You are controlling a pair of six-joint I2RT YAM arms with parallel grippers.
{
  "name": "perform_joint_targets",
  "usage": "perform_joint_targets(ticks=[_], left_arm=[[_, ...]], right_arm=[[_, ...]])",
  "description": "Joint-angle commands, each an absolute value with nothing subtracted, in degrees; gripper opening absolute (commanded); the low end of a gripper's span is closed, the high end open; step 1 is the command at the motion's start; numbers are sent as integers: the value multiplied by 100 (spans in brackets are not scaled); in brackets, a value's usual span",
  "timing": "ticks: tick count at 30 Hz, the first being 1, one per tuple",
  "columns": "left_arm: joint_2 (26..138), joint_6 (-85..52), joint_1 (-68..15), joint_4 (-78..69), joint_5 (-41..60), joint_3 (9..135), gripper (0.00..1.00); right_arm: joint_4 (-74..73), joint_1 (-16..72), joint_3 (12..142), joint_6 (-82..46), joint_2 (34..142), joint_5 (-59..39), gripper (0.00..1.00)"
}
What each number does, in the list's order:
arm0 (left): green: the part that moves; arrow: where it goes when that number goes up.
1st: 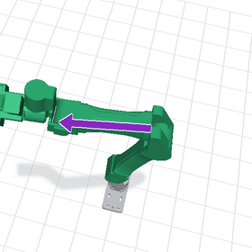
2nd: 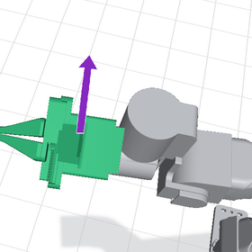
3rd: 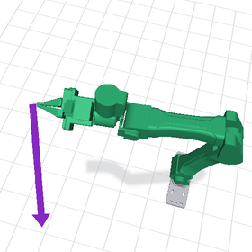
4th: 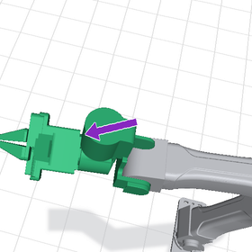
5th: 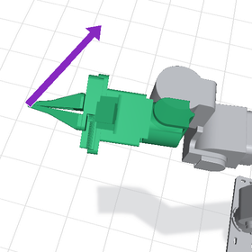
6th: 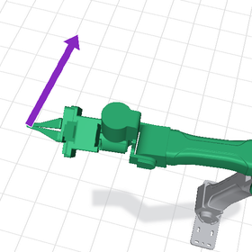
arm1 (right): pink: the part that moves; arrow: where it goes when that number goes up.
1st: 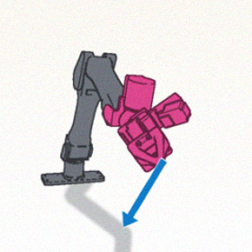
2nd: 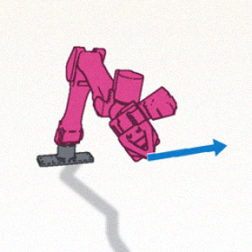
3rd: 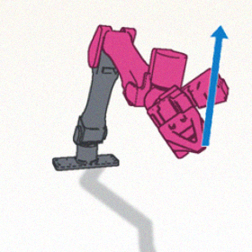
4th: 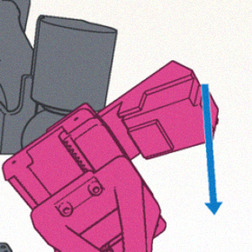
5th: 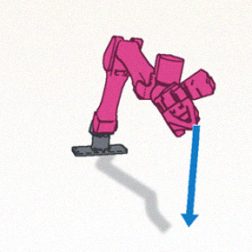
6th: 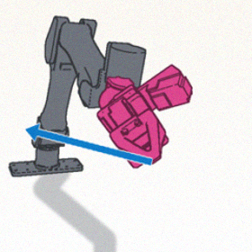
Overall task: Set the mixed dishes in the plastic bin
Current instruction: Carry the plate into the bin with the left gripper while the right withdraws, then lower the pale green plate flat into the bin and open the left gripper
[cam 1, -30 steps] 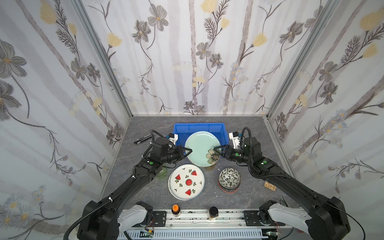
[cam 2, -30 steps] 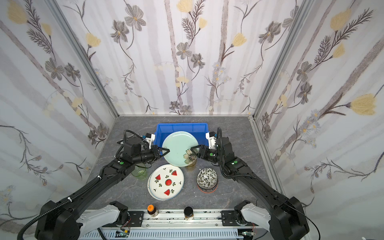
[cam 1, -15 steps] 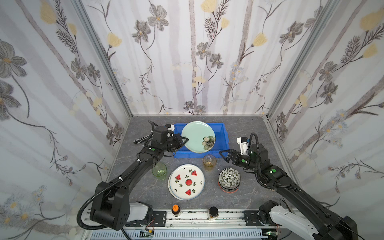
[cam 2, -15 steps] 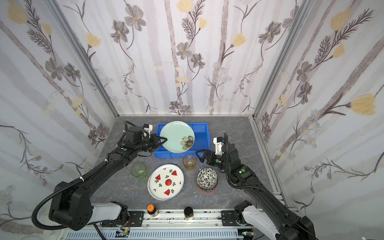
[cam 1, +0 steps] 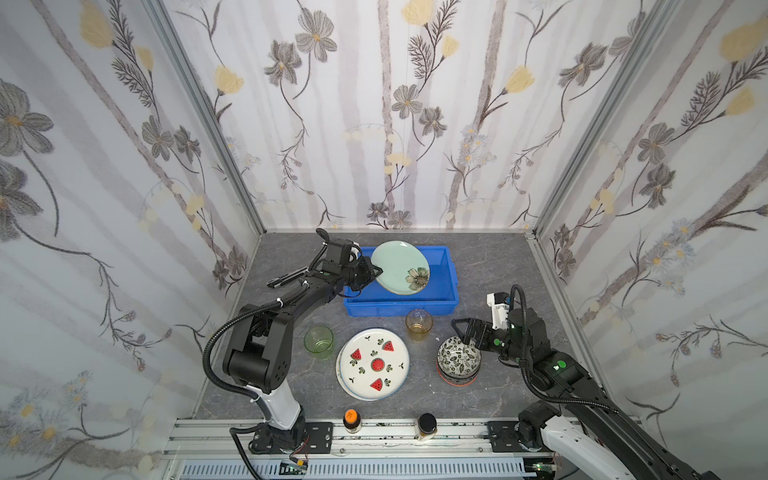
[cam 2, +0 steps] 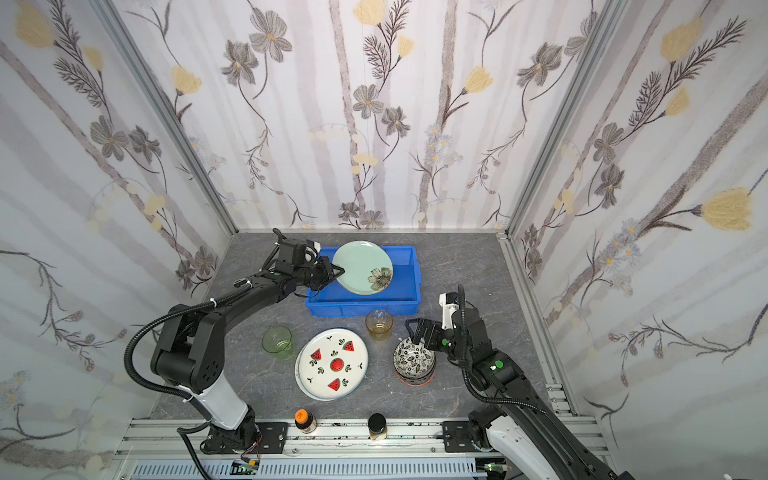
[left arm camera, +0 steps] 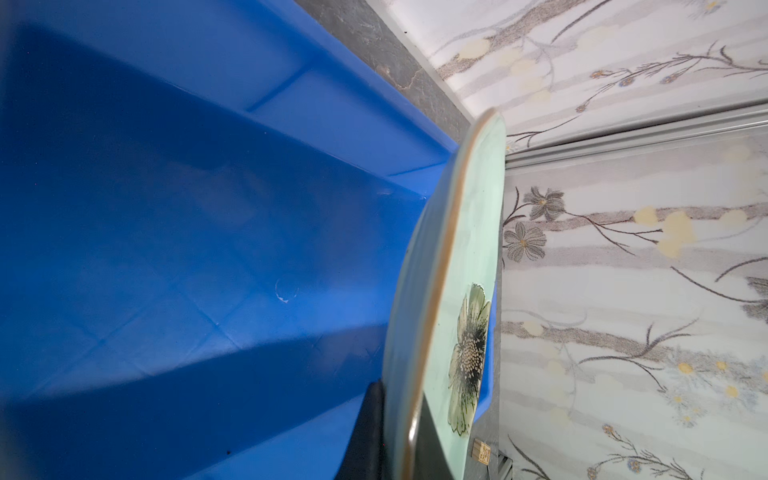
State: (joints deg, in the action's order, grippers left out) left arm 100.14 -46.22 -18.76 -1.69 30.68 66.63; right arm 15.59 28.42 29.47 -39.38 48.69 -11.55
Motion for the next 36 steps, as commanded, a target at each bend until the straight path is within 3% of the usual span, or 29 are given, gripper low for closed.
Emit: perform_joint_targets(ticks=[1, 25, 32, 36], left_arm=[[10236, -4509, -1880, -740, 3218, 6878, 0], [11186, -4542, -1881, -729, 3138, 7111, 0], [11228, -4538, -1890, -727, 3095, 7047, 10], [11206, -4526, -1898, -723, 3020, 6983, 23]], right_arm=[[1477, 2837, 2863, -4004, 4720, -986, 100], [1830, 2830, 2498, -4587, 3815, -698, 100], [1915, 2830, 2470, -4614, 3740, -665, 100], [1934, 2830, 2462, -4615, 3709, -649, 100]])
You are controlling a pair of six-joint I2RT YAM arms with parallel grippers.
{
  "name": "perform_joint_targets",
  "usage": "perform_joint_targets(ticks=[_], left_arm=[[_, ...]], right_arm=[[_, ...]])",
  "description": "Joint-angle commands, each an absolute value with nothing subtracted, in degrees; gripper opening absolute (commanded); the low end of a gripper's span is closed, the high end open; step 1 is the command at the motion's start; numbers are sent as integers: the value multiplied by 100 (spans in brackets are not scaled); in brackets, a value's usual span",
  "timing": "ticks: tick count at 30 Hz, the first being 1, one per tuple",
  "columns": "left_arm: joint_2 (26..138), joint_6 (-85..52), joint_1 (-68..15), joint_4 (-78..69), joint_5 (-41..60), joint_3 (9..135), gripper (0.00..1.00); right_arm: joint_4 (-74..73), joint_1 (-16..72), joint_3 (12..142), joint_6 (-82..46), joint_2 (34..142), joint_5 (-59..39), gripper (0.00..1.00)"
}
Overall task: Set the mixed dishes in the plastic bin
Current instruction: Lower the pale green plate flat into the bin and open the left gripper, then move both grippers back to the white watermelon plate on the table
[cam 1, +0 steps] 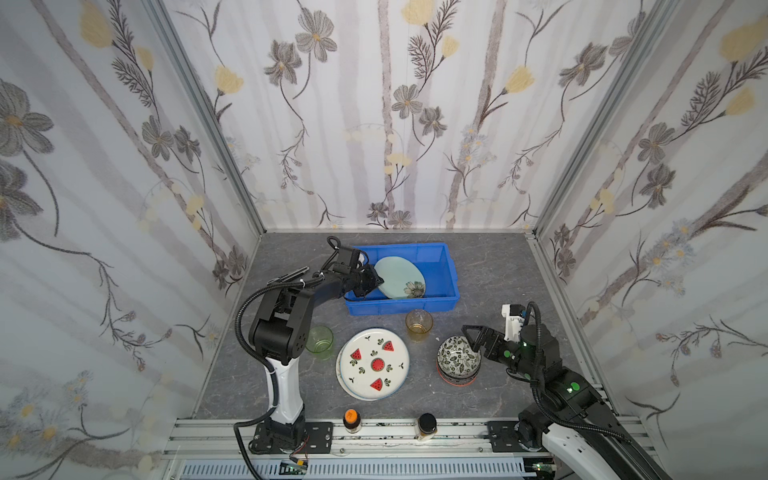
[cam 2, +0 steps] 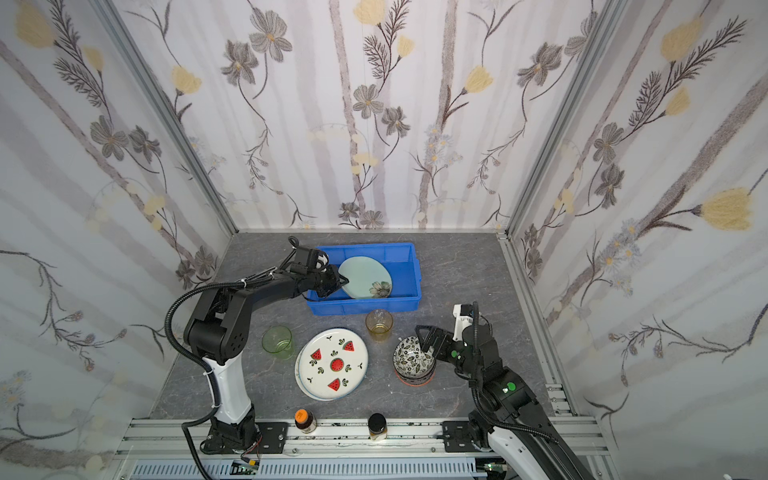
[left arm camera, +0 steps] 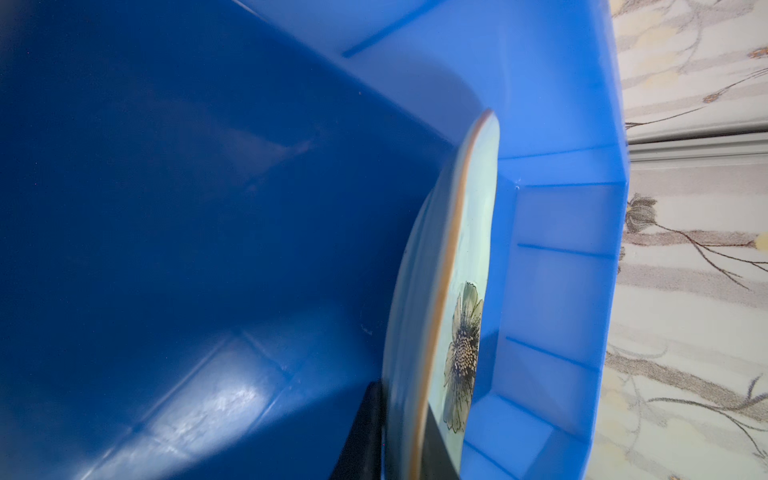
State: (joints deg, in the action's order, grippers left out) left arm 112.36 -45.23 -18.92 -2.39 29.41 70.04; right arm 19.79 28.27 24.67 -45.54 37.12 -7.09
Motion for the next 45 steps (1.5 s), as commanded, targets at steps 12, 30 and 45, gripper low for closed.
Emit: perform_joint_targets(ticks=[12, 30, 45], left_arm=[[11092, -4366, -1970, -638, 2824, 6838, 60], [10995, -3880, -2291, 249, 1691, 7146, 82], [10257, -3553, -2606, 1291, 321, 7576, 100]], right_arm=[[1929, 2830, 2522, -4477, 3914, -668, 100], [2348, 2830, 3046, -4081, 4418, -404, 100], [2843, 2856, 4125, -3523, 5192, -277, 97]])
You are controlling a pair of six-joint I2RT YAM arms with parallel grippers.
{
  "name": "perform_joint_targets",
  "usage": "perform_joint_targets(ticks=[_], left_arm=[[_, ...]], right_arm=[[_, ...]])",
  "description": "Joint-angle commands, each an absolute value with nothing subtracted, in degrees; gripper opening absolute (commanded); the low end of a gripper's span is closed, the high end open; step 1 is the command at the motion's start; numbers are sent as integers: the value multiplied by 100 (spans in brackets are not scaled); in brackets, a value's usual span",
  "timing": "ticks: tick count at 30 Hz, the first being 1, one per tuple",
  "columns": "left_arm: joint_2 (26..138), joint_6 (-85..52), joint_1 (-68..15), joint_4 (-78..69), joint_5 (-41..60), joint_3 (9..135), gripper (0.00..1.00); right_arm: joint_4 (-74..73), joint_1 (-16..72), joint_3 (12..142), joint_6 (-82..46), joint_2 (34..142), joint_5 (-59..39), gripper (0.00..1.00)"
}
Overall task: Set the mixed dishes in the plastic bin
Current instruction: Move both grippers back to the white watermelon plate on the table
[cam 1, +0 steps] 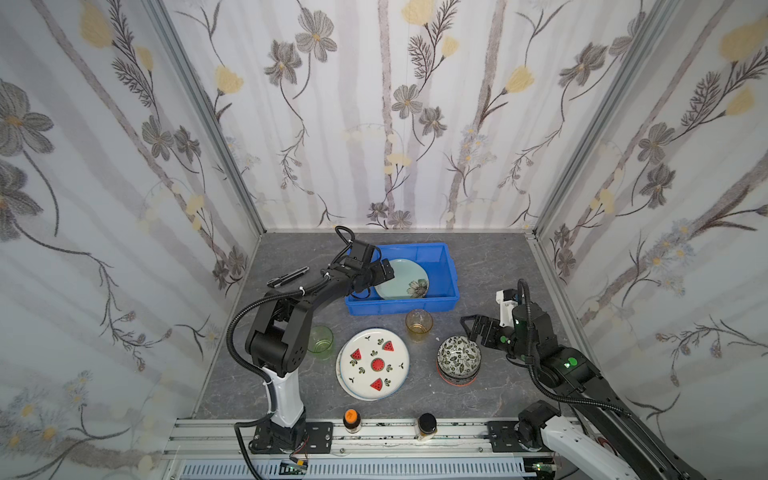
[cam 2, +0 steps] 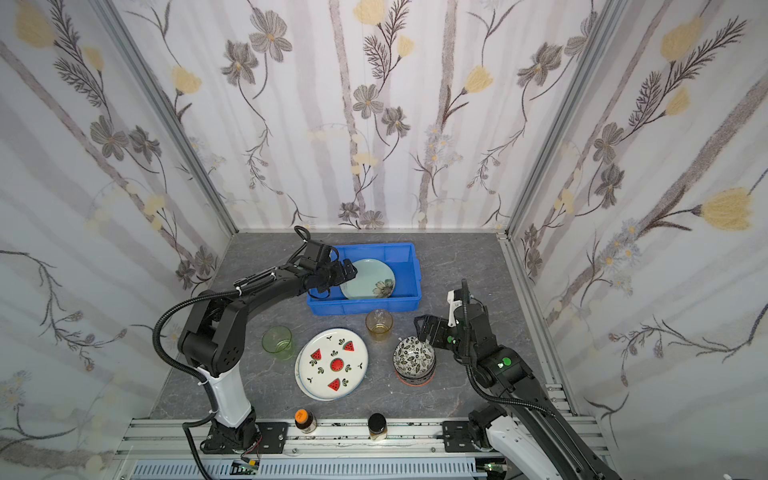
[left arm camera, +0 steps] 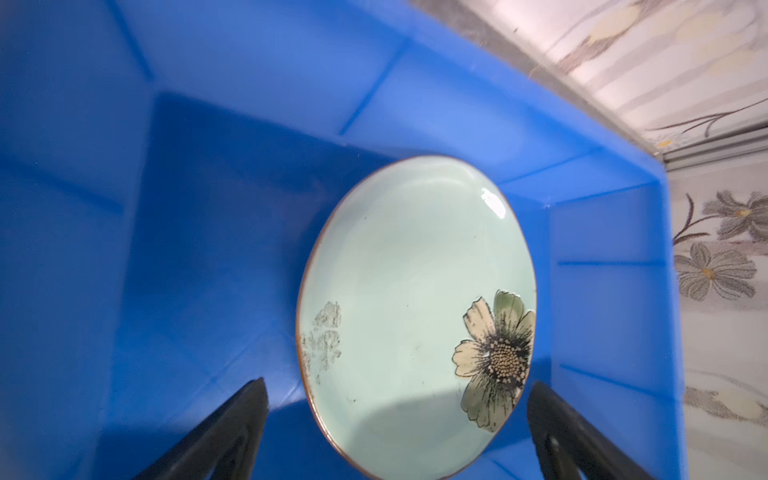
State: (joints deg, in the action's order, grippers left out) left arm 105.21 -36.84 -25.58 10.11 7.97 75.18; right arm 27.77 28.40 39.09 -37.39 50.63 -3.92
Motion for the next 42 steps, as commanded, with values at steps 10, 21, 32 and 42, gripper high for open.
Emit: perform_joint_targets(ticks=[10, 21, 32, 42], left_arm=[[8626, -3617, -2628, 1881, 315, 6885, 100], [6016, -3778, -2536, 2815, 858, 5280, 100], [4568, -4229, -2692, 3627, 1415, 4180, 100], [4265, -4664, -3018, 3757, 1173, 3428, 100]], right_arm=[[3045, 3740, 5422, -3239, 6400, 35, 96], [2647, 5149, 6160, -3440, 8185, -42, 96], [2196, 5550, 5949, -3938, 8875, -386, 95], [1684, 5690, 5460, -4362, 9060, -688, 95]])
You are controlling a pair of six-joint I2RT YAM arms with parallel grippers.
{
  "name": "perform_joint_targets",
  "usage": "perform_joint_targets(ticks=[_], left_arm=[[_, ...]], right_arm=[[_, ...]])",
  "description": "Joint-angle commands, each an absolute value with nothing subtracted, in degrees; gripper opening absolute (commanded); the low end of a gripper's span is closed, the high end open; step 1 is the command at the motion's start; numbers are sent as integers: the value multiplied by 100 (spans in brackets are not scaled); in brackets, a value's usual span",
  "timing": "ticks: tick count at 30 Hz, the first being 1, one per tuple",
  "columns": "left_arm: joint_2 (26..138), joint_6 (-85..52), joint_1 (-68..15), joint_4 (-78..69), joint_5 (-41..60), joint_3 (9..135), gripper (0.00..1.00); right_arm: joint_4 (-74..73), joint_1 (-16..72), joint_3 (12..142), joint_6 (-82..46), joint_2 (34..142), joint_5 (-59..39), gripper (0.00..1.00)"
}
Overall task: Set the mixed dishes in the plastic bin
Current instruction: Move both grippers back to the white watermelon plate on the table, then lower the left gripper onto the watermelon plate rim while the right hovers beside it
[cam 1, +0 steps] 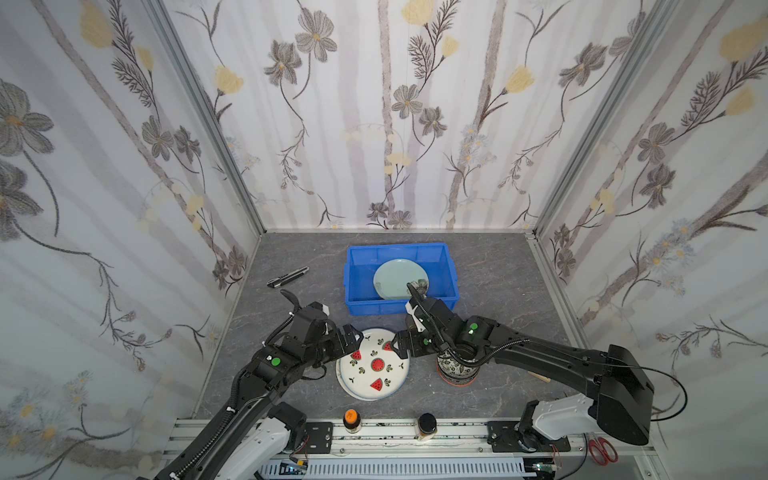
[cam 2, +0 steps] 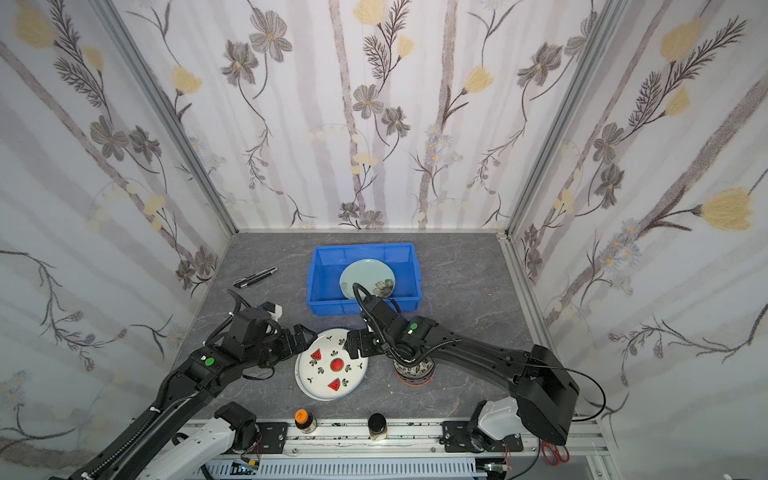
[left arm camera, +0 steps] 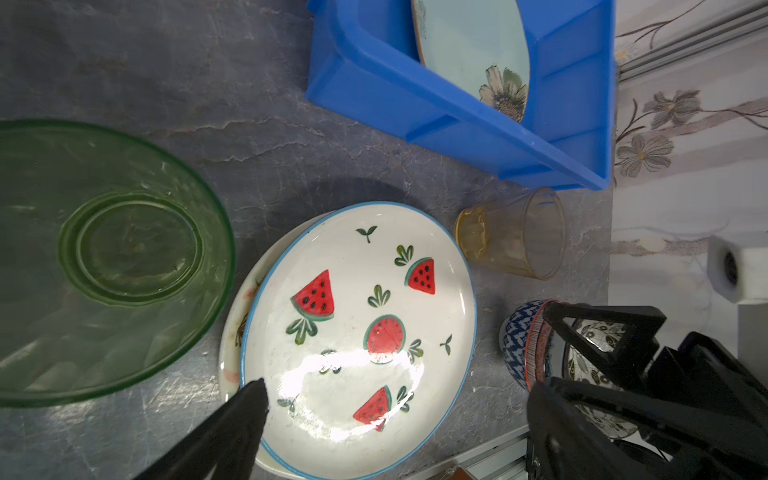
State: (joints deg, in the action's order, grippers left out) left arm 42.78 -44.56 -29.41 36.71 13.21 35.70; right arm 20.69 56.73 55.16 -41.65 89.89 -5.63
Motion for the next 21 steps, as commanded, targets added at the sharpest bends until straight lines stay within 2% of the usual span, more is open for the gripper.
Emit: perform_joint_targets(ticks=[1, 21], left_arm=[[4267, -4704, -3065, 3752, 1108, 3363, 100], [4271, -5684, -3322, 3340, 734, 2751, 100]], right_arm=[[1638, 5701, 5426, -4383, 9096, -732, 95], [1200, 5715, 5493, -4447, 9940, -1132, 94]])
